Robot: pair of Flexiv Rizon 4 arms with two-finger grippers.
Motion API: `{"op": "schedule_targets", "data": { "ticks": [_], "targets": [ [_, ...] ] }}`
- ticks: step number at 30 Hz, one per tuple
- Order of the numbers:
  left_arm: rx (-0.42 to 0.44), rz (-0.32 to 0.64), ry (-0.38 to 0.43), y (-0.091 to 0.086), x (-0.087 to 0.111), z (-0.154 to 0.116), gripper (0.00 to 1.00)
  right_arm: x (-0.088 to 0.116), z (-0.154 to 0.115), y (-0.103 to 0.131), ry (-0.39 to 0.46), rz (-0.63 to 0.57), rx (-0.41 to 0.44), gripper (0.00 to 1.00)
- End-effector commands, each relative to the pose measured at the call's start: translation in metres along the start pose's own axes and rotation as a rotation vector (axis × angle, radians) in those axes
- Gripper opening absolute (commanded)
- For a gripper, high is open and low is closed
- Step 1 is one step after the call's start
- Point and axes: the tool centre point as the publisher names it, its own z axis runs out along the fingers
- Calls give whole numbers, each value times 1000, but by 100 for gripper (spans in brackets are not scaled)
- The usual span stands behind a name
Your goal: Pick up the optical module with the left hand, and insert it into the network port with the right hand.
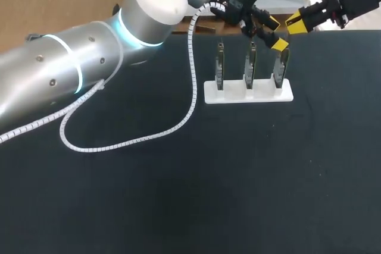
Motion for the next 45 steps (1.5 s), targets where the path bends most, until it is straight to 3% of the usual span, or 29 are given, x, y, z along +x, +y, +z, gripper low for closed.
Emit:
{"op": "schedule_targets", "data": {
  "ticks": [1, 45],
  "targets": [
    [3, -2, 6, 2, -1, 0, 100, 1, 1, 3, 4, 1, 3, 0],
    [3, -2, 6, 2, -1, 0, 100, 2, 4, -2, 2, -1, -4, 0]
  ]
}}
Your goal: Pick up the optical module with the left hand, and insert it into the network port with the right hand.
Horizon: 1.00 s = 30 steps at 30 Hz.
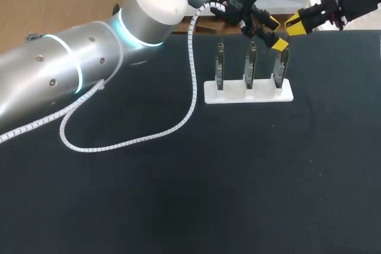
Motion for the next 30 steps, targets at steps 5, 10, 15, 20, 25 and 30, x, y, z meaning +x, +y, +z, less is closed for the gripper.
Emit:
{"op": "schedule_targets", "data": {
  "ticks": [5, 10, 15, 20, 25, 30],
  "targets": [
    [3, -2, 6, 2, -2, 0, 100, 4, 2, -2, -1, 3, -5, 0],
    [3, -2, 6, 2, -2, 0, 100, 7, 3, -1, 2, 7, -9, 0],
    [3, -2, 6, 2, -2, 0, 100, 10, 3, -3, 6, 9, -8, 0],
    [3, -2, 6, 2, -2, 0, 100, 12, 3, -4, 11, 11, -13, 0],
    [3, -2, 6, 2, -2, 0, 100, 13, 5, -4, 12, 13, -16, 0],
    [3, -2, 6, 2, -2, 0, 100, 16, 6, -5, 14, 18, -15, 0]
  ]
}}
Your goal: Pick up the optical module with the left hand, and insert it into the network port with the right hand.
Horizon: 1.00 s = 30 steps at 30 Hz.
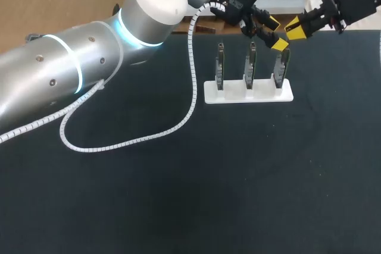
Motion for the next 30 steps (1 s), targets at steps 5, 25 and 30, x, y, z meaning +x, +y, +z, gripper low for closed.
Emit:
{"op": "schedule_targets", "data": {
  "ticks": [5, 25, 30],
  "targets": [
    [3, -2, 6, 2, -1, 0, 100, 5, 4, -4, -2, 7, -6, 0],
    [3, -2, 6, 2, -1, 0, 100, 3, -9, -4, -51, 14, 15, 100],
    [3, -2, 6, 2, -1, 0, 100, 3, -16, -4, -78, 18, 12, 100]
  ]
}}
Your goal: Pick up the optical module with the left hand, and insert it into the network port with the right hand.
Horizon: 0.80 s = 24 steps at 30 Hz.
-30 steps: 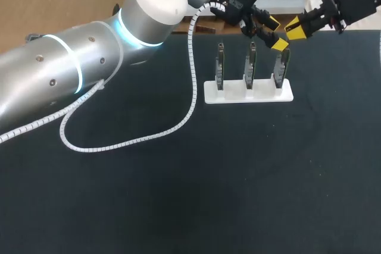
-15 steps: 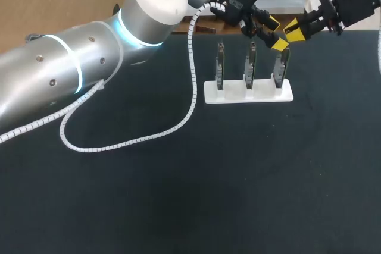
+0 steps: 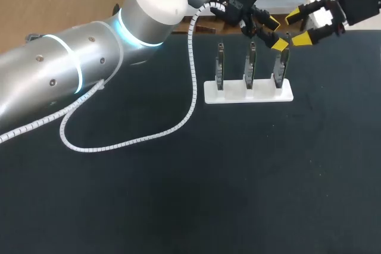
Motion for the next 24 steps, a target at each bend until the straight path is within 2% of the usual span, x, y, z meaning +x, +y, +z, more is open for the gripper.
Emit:
{"op": "schedule_targets", "data": {
  "ticks": [1, 7, 14, 15, 16, 24],
  "targets": [
    [3, -2, 6, 2, -2, 0, 100, 3, -8, 1, -32, 0, -14, 100],
    [3, -2, 6, 2, -2, 0, 100, -1, -16, 4, -103, -9, -80, 100],
    [3, -2, 6, 2, -2, 0, 100, -1, -18, 6, -100, -14, -83, 100],
    [3, -2, 6, 2, -2, 0, 100, -2, -18, 6, -103, -22, -74, 18],
    [3, -2, 6, 2, -2, 0, 100, -3, -18, 7, -103, -23, -74, 0],
    [3, -2, 6, 2, -2, 0, 100, -8, -15, 6, -88, -47, -63, 0]
  ]
}}
